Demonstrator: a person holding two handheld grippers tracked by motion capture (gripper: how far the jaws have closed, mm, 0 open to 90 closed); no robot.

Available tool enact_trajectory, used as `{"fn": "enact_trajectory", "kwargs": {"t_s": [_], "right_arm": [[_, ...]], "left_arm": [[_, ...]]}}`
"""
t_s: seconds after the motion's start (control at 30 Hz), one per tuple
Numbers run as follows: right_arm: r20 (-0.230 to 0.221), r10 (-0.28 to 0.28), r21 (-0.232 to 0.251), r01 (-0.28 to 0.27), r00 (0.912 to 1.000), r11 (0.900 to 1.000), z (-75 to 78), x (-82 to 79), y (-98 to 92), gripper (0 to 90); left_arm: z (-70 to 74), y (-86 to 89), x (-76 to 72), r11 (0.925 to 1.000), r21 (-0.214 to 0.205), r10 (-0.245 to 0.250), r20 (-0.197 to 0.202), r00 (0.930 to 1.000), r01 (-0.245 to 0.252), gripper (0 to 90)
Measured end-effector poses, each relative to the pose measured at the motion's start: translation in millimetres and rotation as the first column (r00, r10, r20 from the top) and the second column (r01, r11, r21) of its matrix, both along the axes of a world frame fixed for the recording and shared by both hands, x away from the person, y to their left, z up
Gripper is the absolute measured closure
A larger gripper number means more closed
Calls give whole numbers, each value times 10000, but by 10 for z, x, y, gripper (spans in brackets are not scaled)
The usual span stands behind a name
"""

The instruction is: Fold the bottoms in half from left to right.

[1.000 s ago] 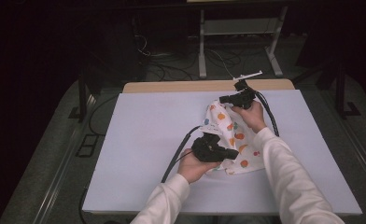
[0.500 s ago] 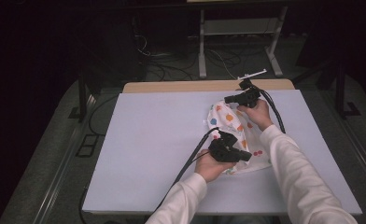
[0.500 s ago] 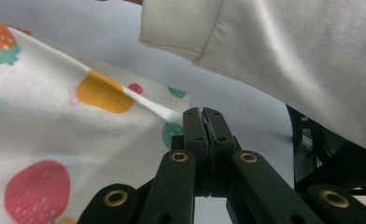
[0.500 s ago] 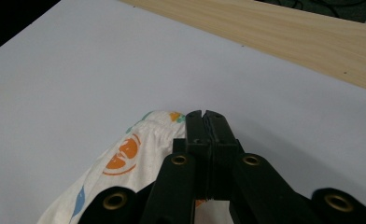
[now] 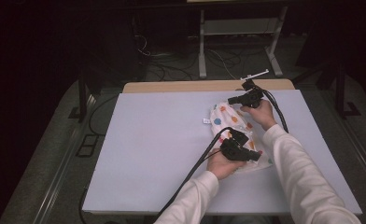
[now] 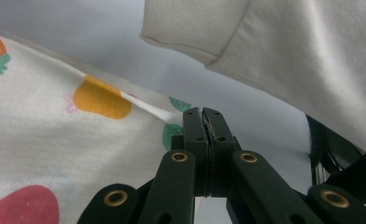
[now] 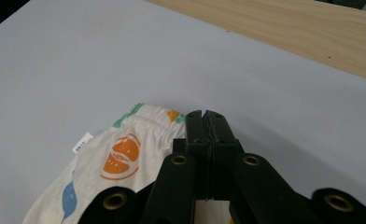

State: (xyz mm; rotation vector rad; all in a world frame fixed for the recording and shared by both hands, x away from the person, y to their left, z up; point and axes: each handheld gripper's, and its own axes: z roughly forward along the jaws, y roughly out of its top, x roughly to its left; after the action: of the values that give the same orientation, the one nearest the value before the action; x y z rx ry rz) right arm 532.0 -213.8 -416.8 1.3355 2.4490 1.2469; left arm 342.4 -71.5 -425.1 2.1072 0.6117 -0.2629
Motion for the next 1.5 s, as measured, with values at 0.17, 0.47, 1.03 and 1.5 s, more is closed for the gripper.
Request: {"fn": "enact_trajectory", "kwargs": {"t_s": [0.17, 0.47, 1.03, 1.5], "right_arm": [[108, 117, -53, -117, 9999, 9999, 15, -13, 16, 878], [150, 144, -190, -141, 9998, 9997, 31, -32, 13, 878], [237, 81, -86, -79, 9997, 9999, 1, -16, -102, 873], [367, -668, -150, 674, 9971, 9976, 8, -45, -168, 612]], "left_arm": [[-34, -102, 16, 9998, -28, 221, -102, 9997, -221, 890], [-55, -220, 21, 10000, -56, 75, -178, 9998, -76, 890], [-143, -356, 75, 9997, -221, 88, -619, 9980, -102, 889], [-195, -372, 104, 9950, -956, 221, -817, 9964, -299, 806]]}}
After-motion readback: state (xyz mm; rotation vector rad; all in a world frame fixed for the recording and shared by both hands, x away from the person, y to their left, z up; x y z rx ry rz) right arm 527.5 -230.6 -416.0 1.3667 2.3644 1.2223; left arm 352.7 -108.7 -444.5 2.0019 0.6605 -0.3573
